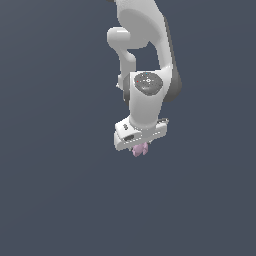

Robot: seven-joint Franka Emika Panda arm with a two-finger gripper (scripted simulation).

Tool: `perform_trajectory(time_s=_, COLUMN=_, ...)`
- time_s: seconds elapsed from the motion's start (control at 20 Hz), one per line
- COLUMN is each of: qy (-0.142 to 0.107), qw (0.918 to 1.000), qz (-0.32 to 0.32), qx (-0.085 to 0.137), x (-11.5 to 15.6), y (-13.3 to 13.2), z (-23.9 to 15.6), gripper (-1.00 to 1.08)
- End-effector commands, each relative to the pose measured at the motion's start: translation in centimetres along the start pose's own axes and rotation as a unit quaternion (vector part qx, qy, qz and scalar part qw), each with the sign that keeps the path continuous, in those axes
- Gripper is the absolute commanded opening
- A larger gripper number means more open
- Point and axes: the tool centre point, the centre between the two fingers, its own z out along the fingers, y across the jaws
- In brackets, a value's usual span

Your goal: Pick up the object and move it to a goal position.

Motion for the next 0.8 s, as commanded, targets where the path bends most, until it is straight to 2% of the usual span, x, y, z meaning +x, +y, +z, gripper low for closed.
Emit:
perform_trajectory(time_s=0.0, qy=0.000, qw=1.0000, qz=0.000, qx=0.000, x=0.8, y=-1.1, z=-2.7, gripper=-1.00)
perform_trajectory(time_s=0.45, qy=0.000, qw=1.0000, qz=0.000, qx=0.000, x=3.8, y=-4.9, z=-12.0, gripper=-1.00)
perform_trajectory(time_s=0.75, qy=0.000, qw=1.0000, qz=0.000, qx=0.000, x=5.4, y=-6.7, z=-16.4, gripper=-1.00)
